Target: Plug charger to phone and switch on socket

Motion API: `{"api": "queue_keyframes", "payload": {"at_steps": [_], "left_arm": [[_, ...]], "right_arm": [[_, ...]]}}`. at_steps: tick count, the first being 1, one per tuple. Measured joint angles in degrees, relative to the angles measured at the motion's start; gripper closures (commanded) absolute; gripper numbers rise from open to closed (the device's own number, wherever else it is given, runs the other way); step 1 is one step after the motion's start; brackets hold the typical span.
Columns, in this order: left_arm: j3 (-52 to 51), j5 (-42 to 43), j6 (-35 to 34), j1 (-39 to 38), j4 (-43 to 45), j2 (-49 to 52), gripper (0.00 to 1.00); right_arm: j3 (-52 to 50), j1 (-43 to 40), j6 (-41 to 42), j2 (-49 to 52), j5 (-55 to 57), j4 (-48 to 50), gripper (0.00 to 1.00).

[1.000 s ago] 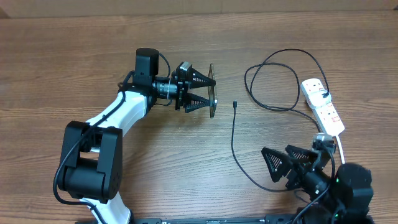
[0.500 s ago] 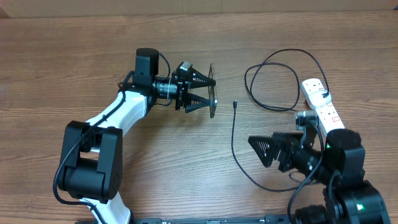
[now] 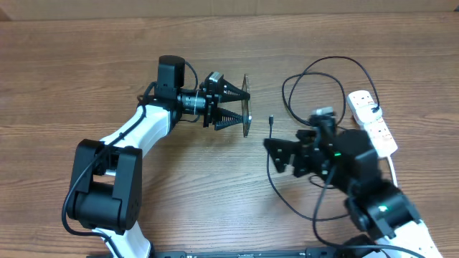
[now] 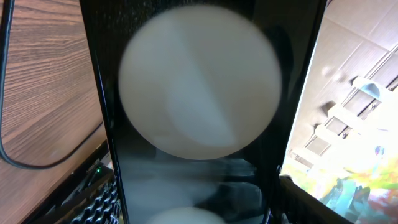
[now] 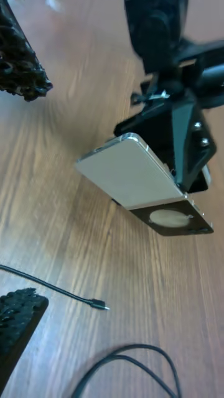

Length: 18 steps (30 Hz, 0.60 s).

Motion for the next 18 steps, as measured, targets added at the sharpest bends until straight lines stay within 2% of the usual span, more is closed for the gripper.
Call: {"api": "queue_keyframes", "payload": {"at_steps": [9, 13, 18], "left_arm": [[0.0, 0.11, 0.0, 0.0, 0.0, 0.0, 0.71], [0.0, 0.13, 0.0, 0.0, 0.0, 0.0, 0.71], [0.0, 0.11, 0.0, 0.0, 0.0, 0.0, 0.71]], "right_arm": [[0.0, 20.96, 1.09, 9.46, 30.01, 10.8, 0.01], [0.04, 24.65, 1.36, 15.37, 38.69, 16.72, 0.02], [0.04, 25.44, 1.42, 21.16, 44.68, 22.38, 0.07]]}}
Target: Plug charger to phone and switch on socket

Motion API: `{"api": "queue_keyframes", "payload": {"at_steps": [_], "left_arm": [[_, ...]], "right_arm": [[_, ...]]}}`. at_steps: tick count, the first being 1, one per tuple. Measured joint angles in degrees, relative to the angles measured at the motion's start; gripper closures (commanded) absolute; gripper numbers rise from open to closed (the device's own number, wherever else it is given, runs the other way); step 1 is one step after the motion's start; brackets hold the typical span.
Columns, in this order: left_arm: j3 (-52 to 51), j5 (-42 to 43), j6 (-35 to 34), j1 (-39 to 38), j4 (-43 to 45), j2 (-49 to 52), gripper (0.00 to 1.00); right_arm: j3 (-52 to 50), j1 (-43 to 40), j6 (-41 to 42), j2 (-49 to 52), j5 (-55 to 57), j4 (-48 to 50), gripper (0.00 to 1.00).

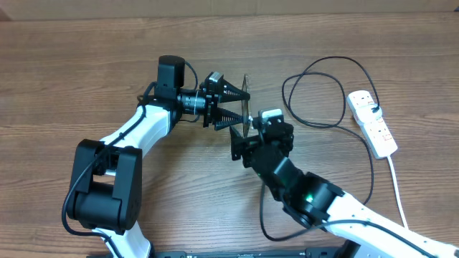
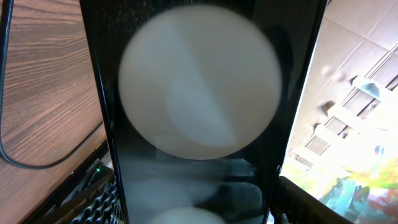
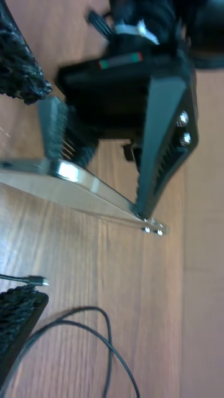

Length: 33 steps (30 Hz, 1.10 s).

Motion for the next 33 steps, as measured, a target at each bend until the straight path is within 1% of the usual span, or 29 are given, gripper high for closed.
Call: {"api": "queue_keyframes", "payload": {"at_steps": [4, 7, 9, 12, 20, 23, 28, 33], "left_arm": [[0.0, 0.0, 0.0, 0.0, 0.0, 0.0, 0.71], [0.0, 0.0, 0.0, 0.0, 0.02, 0.0, 0.71], [0.0, -0.02, 0.0, 0.0, 0.0, 0.0, 0.71], [0.0, 0.0, 0.0, 0.0, 0.0, 0.0, 0.71], [0.0, 0.0, 0.0, 0.0, 0.0, 0.0, 0.7], [0.0, 0.0, 0.0, 0.0, 0.0, 0.0, 0.7], [0.0, 0.0, 0.0, 0.0, 0.0, 0.0, 0.7], [0.0, 0.0, 0.0, 0.0, 0.0, 0.0, 0.69]], "right_arm": [[0.0, 0.0, 0.0, 2.95, 2.69, 3.89, 0.13], [0.0, 0.0, -0.17, 4.7, 3.63, 6.69, 0.23], [0.0, 0.0, -0.13, 5.86, 4.07, 7.91, 0.28], [0.0, 0.0, -0.07, 7.3, 4.37, 8.5, 0.35], [0.0, 0.0, -0.02, 7.85, 4.46, 8.81, 0.47], [0.0, 0.0, -0.11, 7.85, 4.26, 8.9, 0.55], [0.0, 0.0, 0.04, 7.82, 3.93, 8.92, 0.57], [0.0, 0.0, 0.0, 7.85, 3.85, 8.94, 0.65]]}}
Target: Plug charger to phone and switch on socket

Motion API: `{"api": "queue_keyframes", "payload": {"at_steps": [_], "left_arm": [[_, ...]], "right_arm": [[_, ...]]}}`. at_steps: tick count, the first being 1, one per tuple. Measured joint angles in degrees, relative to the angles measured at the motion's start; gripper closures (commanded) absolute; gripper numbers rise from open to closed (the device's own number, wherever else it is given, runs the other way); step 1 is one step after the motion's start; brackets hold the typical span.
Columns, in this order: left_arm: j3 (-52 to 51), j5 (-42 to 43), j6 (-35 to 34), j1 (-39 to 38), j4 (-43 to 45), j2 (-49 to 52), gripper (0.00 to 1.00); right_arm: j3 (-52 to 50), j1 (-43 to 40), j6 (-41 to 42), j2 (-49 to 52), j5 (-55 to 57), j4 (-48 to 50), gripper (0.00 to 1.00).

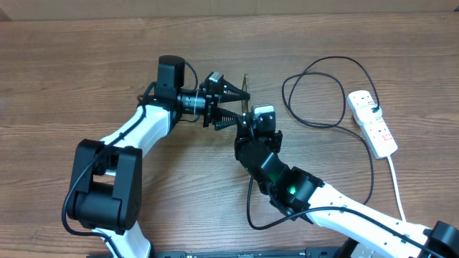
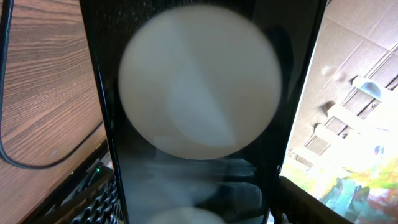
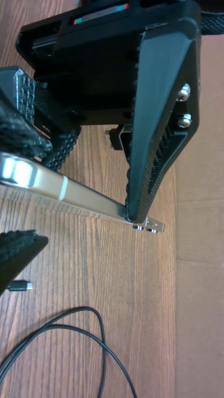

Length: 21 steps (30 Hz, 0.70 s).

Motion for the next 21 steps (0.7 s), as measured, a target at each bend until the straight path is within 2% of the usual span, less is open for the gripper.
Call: {"api": "queue_keyframes", "payload": {"at_steps": [14, 17, 21], "left_arm": [[0.0, 0.02, 0.0, 0.09, 0.02, 0.0, 0.67], [0.0, 0.11, 0.02, 0.13, 0.42, 0.0, 0.67], [0.0, 0.5, 0.02, 0.35, 0.68, 0.0, 0.62]], "right_arm": [[0.0, 0.0, 0.13, -0.02, -0.07, 0.13, 0.92], [0.0, -0.15, 1.01, 0.0, 0.63, 0.04, 0.96], [0.0, -0.17, 1.81, 0.0, 0.87, 0.28, 0.96]]}}
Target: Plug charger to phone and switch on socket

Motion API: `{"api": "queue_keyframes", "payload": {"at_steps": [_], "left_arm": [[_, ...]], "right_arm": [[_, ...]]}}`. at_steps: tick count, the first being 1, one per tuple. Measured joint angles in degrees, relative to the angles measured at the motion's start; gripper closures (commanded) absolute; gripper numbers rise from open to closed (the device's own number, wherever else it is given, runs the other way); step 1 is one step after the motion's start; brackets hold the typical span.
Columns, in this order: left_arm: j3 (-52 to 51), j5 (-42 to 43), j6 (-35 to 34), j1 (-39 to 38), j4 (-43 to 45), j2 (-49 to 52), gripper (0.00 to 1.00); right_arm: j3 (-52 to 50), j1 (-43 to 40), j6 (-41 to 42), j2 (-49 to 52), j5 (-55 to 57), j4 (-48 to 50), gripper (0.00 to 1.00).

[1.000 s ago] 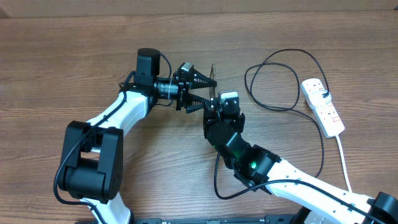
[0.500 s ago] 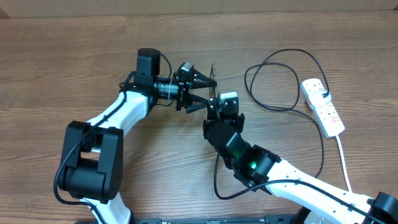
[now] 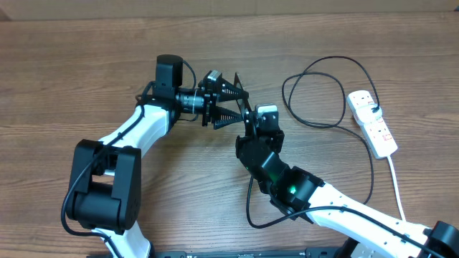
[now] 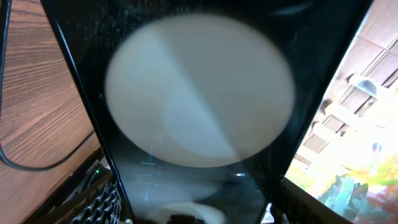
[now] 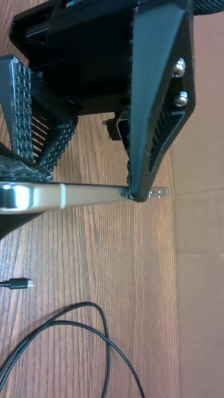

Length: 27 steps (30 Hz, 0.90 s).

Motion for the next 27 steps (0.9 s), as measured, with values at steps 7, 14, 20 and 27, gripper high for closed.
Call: {"api": "queue_keyframes", "payload": {"at_steps": [7, 14, 20, 27], "left_arm": [[0.0, 0.17, -0.02, 0.09, 0.07, 0.0, 0.25], [-0.02, -1.03, -0.22, -0.37, 0.79, 0.0, 0.0], [-0.02, -2.99, -1.27, -0.22, 10.49, 0.0, 0.0], [-0.13, -5.14, 0.63, 2.73, 17.14, -0.87, 0.0]], "right_arm": [[0.0, 0.0, 0.15, 0.0, 0.02, 0.22, 0.96], [0.0, 0.0, 1.29, 0.0, -1.22, 0.87, 0.96], [0.11, -2.23, 7.63, 0.0, -1.7, 0.94, 0.96], [0.96, -7.67, 19.58, -2.58, -4.68, -7.39, 0.96]]}}
